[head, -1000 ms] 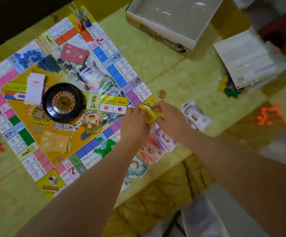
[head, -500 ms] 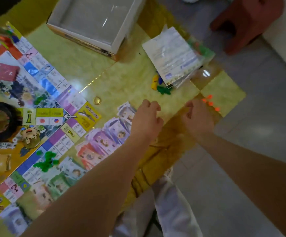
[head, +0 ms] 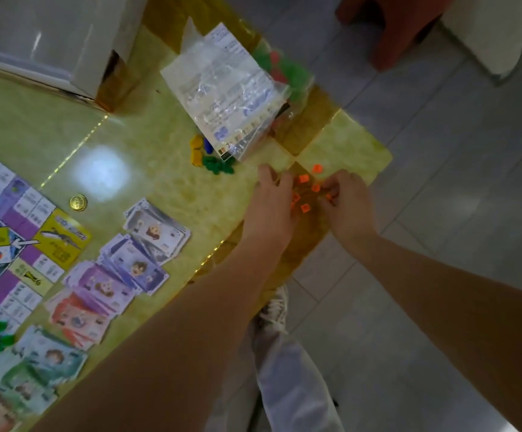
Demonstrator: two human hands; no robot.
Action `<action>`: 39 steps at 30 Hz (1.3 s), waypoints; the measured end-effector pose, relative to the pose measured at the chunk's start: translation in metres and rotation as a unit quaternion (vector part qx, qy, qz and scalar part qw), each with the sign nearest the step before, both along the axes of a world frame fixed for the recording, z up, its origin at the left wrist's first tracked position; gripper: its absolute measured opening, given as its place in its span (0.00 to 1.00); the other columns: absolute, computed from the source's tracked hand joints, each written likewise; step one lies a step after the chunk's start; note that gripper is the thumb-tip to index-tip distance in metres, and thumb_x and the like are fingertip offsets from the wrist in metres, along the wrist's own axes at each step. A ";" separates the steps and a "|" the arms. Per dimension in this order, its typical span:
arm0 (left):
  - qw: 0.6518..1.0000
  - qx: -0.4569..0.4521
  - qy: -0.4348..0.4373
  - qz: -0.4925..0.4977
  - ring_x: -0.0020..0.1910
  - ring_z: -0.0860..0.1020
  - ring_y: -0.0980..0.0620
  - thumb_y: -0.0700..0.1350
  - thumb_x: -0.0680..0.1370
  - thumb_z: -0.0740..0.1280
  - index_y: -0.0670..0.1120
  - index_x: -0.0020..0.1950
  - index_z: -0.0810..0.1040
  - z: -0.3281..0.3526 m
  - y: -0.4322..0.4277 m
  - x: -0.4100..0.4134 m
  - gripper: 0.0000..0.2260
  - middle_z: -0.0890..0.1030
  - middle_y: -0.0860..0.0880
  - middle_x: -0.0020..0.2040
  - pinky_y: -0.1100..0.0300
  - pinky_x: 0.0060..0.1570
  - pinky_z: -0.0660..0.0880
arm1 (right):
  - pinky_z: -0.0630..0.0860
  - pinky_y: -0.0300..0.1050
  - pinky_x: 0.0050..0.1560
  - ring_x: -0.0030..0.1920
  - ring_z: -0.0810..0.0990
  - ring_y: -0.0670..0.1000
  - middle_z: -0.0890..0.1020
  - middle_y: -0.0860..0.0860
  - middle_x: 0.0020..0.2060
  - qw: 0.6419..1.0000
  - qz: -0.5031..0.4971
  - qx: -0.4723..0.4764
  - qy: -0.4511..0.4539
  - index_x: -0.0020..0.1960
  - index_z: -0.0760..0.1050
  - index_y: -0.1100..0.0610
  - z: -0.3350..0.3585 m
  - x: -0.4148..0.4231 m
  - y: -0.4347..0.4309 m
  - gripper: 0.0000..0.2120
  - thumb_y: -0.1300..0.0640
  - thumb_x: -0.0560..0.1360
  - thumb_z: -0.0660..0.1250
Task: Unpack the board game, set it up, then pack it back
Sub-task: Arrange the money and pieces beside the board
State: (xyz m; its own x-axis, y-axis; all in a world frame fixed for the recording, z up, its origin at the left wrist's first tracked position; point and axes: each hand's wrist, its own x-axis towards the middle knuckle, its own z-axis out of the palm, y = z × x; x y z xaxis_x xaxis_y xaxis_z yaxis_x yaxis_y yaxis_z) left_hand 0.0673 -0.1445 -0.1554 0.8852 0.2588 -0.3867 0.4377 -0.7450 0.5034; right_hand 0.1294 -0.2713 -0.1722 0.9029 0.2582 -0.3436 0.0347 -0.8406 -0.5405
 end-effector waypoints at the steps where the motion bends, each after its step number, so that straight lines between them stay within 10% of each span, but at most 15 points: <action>1: 1.000 -0.002 -0.002 -0.005 0.52 0.74 0.45 0.40 0.71 0.74 0.46 0.66 0.68 -0.002 -0.001 0.001 0.25 0.63 0.44 0.63 0.54 0.52 0.74 | 0.73 0.44 0.46 0.43 0.74 0.50 0.73 0.50 0.46 1.000 -0.005 0.011 0.006 0.51 0.74 0.57 -0.003 0.001 -0.004 0.10 0.65 0.72 0.69; 6: 0.999 0.004 -0.008 0.036 0.50 0.75 0.43 0.35 0.78 0.62 0.42 0.61 0.72 -0.001 0.006 0.001 0.11 0.67 0.43 0.60 0.50 0.51 0.73 | 0.70 0.37 0.39 0.37 0.74 0.46 0.78 0.53 0.42 0.993 -0.073 0.088 0.038 0.47 0.76 0.55 -0.002 0.010 -0.011 0.06 0.63 0.73 0.68; 12: 0.975 -0.073 -0.045 0.203 0.44 0.76 0.49 0.39 0.77 0.64 0.45 0.52 0.78 -0.007 0.018 0.006 0.07 0.77 0.47 0.50 0.60 0.44 0.72 | 0.80 0.50 0.42 0.38 0.79 0.51 0.80 0.50 0.37 0.969 -0.159 0.142 0.123 0.42 0.79 0.55 0.007 0.017 -0.006 0.07 0.60 0.75 0.64; 21: 0.671 -0.491 0.028 0.554 0.30 0.71 0.50 0.34 0.75 0.53 0.41 0.37 0.73 0.016 0.027 0.018 0.12 0.74 0.44 0.33 0.60 0.29 0.72 | 0.66 0.39 0.30 0.27 0.68 0.44 0.73 0.47 0.27 0.962 -0.128 0.157 0.181 0.35 0.77 0.59 0.017 0.003 0.007 0.13 0.61 0.77 0.60; 28: 0.978 -0.143 0.030 0.151 0.37 0.71 0.53 0.40 0.71 0.69 0.49 0.54 0.73 0.004 0.016 0.002 0.13 0.72 0.54 0.38 0.58 0.33 0.65 | 0.66 0.42 0.30 0.32 0.71 0.46 0.70 0.44 0.30 0.997 0.004 -0.007 0.081 0.45 0.70 0.49 0.015 -0.016 -0.003 0.10 0.51 0.71 0.71; 33: 1.000 0.017 0.010 -0.007 0.50 0.75 0.49 0.43 0.76 0.67 0.51 0.60 0.70 -0.001 0.009 0.000 0.13 0.74 0.50 0.53 0.57 0.40 0.68 | 0.73 0.44 0.37 0.42 0.77 0.49 0.77 0.46 0.42 0.998 0.032 -0.031 0.048 0.50 0.73 0.49 0.010 -0.021 0.000 0.11 0.53 0.72 0.73; 39: 1.000 0.023 -0.006 -0.015 0.49 0.74 0.49 0.45 0.79 0.64 0.47 0.55 0.74 -0.007 0.011 0.004 0.06 0.75 0.48 0.51 0.57 0.42 0.69 | 0.62 0.39 0.29 0.30 0.69 0.45 0.69 0.44 0.28 0.998 0.039 0.020 0.046 0.47 0.72 0.51 0.008 -0.020 -0.003 0.05 0.55 0.74 0.68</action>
